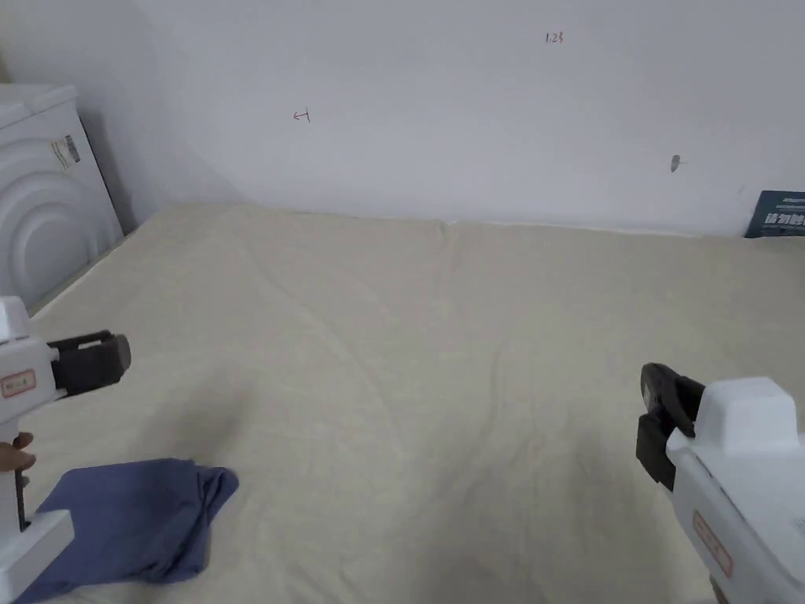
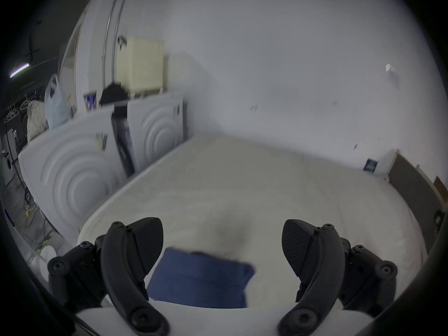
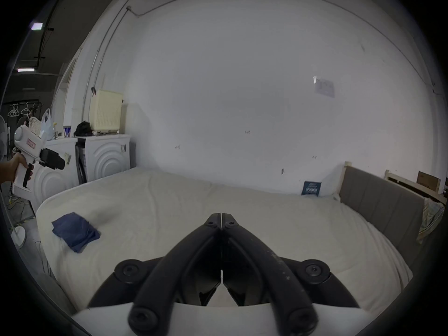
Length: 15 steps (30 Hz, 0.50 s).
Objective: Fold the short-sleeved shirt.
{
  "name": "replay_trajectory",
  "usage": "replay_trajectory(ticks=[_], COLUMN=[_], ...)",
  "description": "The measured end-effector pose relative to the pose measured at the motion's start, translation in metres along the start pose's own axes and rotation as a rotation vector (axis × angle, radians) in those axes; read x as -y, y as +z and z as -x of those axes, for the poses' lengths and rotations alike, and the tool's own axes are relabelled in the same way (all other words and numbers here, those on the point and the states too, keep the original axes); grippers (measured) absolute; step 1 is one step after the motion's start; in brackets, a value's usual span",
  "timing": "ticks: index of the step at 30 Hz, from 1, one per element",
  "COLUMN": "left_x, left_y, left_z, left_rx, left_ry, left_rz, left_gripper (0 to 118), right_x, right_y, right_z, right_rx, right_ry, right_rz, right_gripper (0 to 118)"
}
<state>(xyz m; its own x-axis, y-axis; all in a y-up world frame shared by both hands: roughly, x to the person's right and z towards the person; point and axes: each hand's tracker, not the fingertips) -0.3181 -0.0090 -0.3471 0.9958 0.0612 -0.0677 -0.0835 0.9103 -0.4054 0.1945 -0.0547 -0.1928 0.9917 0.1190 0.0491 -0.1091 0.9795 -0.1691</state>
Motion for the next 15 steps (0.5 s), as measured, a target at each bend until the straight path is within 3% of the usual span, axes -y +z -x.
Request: replay_trajectory(ticks=[8, 10, 11, 14, 15], left_x=[-0.002, 0.006, 0.011, 0.028, 0.033], left_y=[0.092, 0.105, 0.111, 0.123, 0.125], left_z=[-0.109, -0.133, -0.146, -0.18, -0.19], left_rx=[0.06, 0.085, 0.089, 0.118, 0.127], left_ry=[-0.044, -0.056, -0.061, -0.08, -0.09], left_rz=[-0.306, -0.332, -0.348, -0.391, -0.396], left_gripper=[104, 104, 104, 104, 103], right_x=[-0.034, -0.037, -0.032, -0.033, -0.037], right_y=[0.046, 0.058, 0.037, 0.037, 0.06], right_z=[-0.038, -0.048, -0.032, -0.033, -0.053], right_rx=[0.097, 0.11, 0.122, 0.143, 0.153], right_ry=[0.048, 0.052, 0.053, 0.036, 0.033], right_rz=[-0.105, -0.115, -0.123, -0.137, -0.14], right_gripper=[3, 3, 3, 3, 3])
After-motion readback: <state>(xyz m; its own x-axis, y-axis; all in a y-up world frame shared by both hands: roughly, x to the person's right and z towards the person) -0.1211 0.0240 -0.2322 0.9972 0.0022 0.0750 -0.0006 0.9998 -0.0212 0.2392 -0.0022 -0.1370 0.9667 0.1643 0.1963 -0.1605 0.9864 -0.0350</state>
